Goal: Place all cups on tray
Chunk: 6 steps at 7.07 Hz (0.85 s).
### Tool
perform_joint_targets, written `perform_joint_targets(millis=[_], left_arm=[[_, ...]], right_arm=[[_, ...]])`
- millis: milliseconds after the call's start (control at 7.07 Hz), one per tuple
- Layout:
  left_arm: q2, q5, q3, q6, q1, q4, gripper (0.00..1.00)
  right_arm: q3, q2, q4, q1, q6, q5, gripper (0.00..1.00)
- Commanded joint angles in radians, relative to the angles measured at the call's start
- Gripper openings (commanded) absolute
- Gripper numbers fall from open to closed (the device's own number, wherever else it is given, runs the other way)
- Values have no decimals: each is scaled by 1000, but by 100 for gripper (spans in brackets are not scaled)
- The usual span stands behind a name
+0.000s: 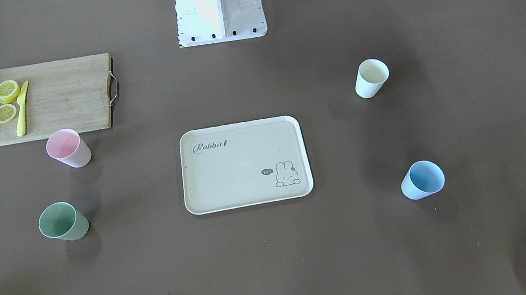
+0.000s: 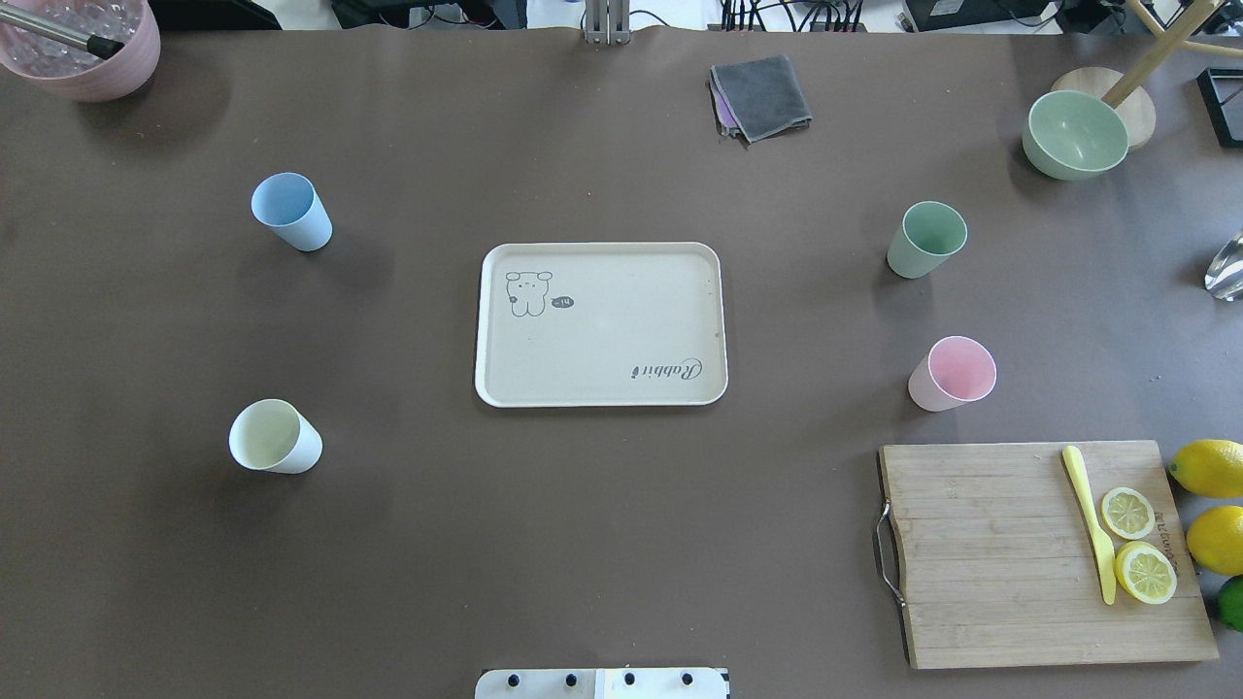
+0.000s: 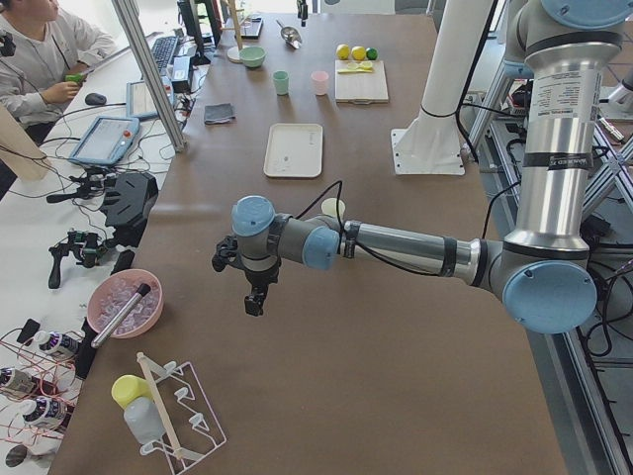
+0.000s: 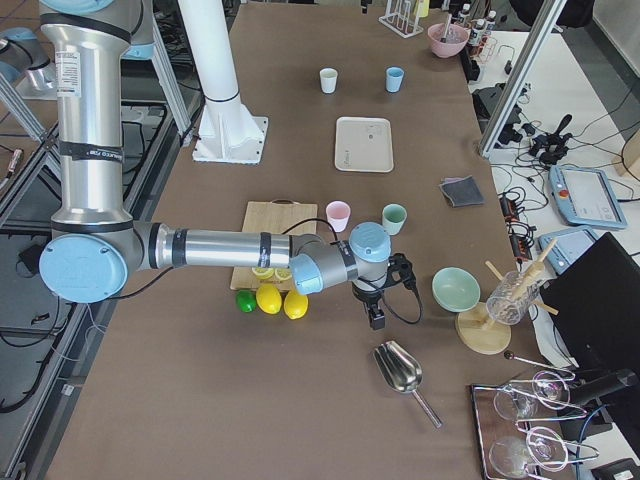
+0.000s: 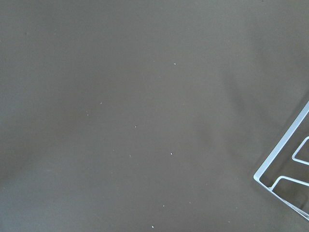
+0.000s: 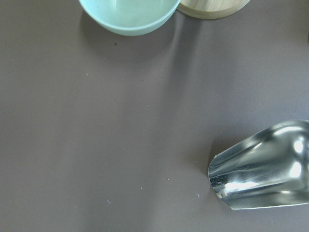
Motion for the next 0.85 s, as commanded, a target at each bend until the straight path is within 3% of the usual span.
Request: perform_joint_targets(millis=[0, 283, 707], left_arm=[[23, -1, -25, -2, -32, -2, 98], [74, -1, -83, -5, -30, -10, 98], [62, -2, -108, -52, -27, -8, 98]], right_arm=[[4, 26, -55, 26, 3, 20, 100], [13, 26, -54, 26, 9, 28, 100], [2, 30, -38, 23, 14, 35, 100]])
